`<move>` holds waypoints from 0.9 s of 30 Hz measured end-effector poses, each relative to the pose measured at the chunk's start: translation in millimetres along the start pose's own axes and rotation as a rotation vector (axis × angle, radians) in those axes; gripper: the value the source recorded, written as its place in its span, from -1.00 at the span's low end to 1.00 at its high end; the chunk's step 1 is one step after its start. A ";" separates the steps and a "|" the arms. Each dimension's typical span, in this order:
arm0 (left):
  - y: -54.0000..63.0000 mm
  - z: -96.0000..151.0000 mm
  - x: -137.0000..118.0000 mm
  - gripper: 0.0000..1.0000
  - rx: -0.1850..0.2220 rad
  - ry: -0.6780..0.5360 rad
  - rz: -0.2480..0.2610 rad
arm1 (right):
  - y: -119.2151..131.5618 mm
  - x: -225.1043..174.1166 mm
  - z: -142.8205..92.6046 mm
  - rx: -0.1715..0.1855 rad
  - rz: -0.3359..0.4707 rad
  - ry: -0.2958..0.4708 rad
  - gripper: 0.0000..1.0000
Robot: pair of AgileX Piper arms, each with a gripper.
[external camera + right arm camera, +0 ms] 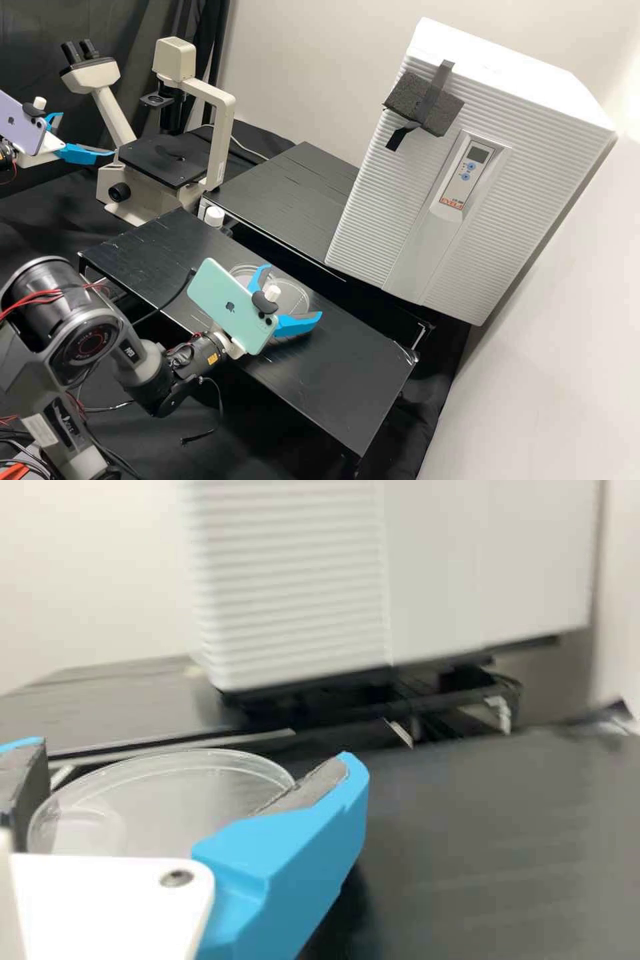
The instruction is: Open the petri dish lid.
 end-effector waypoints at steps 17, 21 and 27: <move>0.0 0.0 0.0 1.00 0.000 0.000 0.000 | 10.8 0.9 14.0 0.037 0.057 -0.053 -1.00; 0.0 0.0 0.0 1.00 0.000 0.000 0.000 | 8.6 1.4 13.6 0.036 0.045 -0.051 1.00; 0.0 0.0 0.0 1.00 0.000 0.000 0.000 | 7.3 1.8 13.4 0.021 0.043 -0.051 1.00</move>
